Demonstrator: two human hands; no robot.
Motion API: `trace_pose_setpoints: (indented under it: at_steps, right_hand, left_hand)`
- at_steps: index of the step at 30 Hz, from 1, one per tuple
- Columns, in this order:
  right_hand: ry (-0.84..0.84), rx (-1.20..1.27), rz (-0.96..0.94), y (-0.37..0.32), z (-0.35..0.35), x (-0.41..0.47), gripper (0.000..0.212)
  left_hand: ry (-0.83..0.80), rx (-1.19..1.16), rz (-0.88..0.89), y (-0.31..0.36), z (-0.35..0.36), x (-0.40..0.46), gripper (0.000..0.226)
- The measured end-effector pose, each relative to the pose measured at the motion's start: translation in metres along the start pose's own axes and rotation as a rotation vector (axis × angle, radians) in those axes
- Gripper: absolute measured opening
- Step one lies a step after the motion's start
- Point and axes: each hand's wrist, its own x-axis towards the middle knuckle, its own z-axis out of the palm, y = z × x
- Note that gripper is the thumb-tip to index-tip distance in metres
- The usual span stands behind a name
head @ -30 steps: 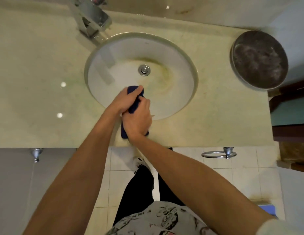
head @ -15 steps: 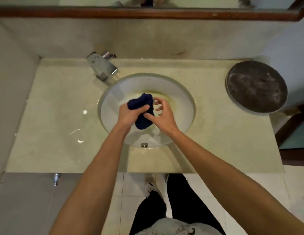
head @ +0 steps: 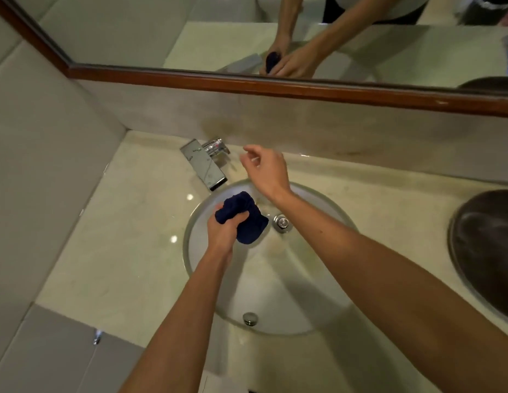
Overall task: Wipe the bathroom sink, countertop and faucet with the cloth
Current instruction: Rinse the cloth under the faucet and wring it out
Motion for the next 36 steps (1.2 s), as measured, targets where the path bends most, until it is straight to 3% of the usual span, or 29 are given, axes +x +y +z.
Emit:
trace_pose_setpoints:
  at_steps: [5,11,13,17,19,21,25,27,30,32,34,36]
  right_hand:
    - [-0.115,-0.221,-0.175,-0.014,0.03,0.039,0.025]
    - [-0.09,-0.281,-0.155,-0.006,0.03,0.055,0.024]
    - [-0.069,-0.225,-0.108,-0.004,0.032,0.062,0.022]
    - [-0.09,-0.128,-0.058,0.005,0.029,0.064,0.024]
    - [-0.016,-0.031,0.091,0.02,0.022,0.049,0.031]
    - [0.042,0.011,0.302,0.046,0.018,0.022,0.057]
    - [-0.267,0.065,0.829,0.098,0.032,-0.041,0.073]
    - [-0.478,0.299,1.097,0.11,0.049,-0.059,0.093]
    - [-0.658,0.968,1.344,0.106,0.071,-0.065,0.116]
    - [-0.512,1.298,1.333,0.096,0.085,-0.059,0.092]
    - [-0.332,1.331,1.312,0.087,0.097,-0.053,0.047]
    - [-0.291,1.229,1.282,0.082,0.102,-0.05,0.03]
  left_hand:
    - [0.061,-0.087,-0.027,0.002,-0.004,0.02,0.05]
    - [0.01,-0.077,-0.032,-0.002,-0.015,0.036,0.063]
    - [-0.001,-0.067,-0.027,-0.002,-0.016,0.039,0.057]
    - [-0.023,-0.066,-0.019,-0.006,-0.018,0.045,0.021]
    - [0.022,-0.091,-0.014,-0.008,-0.019,0.045,0.029]
    - [0.024,-0.1,0.018,-0.01,-0.018,0.044,0.035]
    - [0.007,-0.089,0.022,-0.012,-0.017,0.04,0.045]
    - [-0.006,-0.061,0.033,-0.014,-0.016,0.039,0.045]
    - [-0.042,-0.007,0.069,-0.019,-0.016,0.037,0.036]
    - [-0.055,0.002,0.077,-0.021,-0.017,0.036,0.037]
    - [-0.061,0.028,0.108,-0.024,-0.019,0.035,0.037]
    - [-0.062,0.119,0.175,-0.03,-0.021,0.031,0.043]
